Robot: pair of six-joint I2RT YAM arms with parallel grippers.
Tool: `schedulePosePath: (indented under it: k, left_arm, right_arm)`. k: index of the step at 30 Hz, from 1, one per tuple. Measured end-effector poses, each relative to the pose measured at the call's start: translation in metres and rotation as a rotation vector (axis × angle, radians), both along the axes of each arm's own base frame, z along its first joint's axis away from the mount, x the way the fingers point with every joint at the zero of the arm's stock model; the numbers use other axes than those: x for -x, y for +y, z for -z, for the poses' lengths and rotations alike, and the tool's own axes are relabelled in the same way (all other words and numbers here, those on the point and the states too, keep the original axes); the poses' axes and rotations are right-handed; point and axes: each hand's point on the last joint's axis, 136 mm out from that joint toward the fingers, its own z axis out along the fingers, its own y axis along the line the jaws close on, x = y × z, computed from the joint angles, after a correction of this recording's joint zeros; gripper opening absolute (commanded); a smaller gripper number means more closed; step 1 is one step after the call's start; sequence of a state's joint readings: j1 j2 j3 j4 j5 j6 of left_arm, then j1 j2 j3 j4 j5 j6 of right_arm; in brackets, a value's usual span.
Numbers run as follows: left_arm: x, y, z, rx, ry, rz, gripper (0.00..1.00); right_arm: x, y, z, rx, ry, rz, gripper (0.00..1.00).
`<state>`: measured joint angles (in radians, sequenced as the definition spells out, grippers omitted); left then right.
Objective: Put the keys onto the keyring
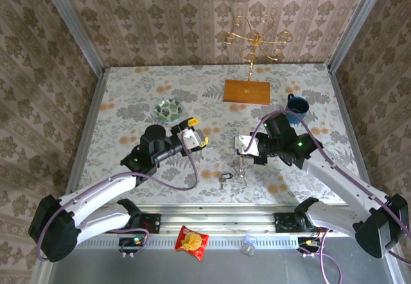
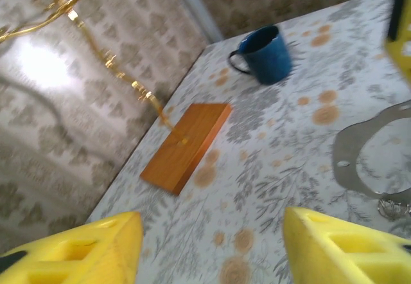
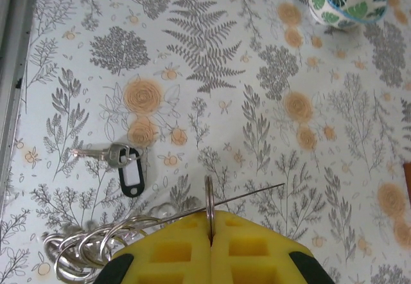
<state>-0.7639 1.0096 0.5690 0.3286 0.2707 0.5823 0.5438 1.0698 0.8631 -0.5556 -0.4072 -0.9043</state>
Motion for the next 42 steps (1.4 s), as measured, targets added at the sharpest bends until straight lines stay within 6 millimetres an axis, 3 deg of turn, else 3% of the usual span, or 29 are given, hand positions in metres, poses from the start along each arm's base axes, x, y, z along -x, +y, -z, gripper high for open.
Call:
schedulePosePath:
  k: [7,13,22,32,42]
  left_arm:
    - [0.04,-0.034,0.0,0.003,0.023,0.237,0.47]
    - [0.057,-0.046,0.003,0.007,0.045,0.33,0.43]
    - [0.06,-0.047,0.002,0.01,0.045,0.344,0.36]
    - [0.061,-0.035,0.004,0.001,0.02,0.306,0.45]
    - [0.069,-0.03,0.018,-0.029,0.052,0.314,0.39]
  right_arm:
    - [0.011,0.022,-0.017,-0.039,-0.057,-0.081,0.0]
    - [0.015,0.039,-0.031,-0.077,-0.11,-0.122,0.0]
    - [0.017,0.055,-0.027,-0.055,-0.116,-0.145,0.0]
    - [0.01,0.055,-0.024,-0.017,-0.14,-0.115,0.0]
    - [0.003,0.06,-0.038,-0.034,-0.193,-0.098,0.0]
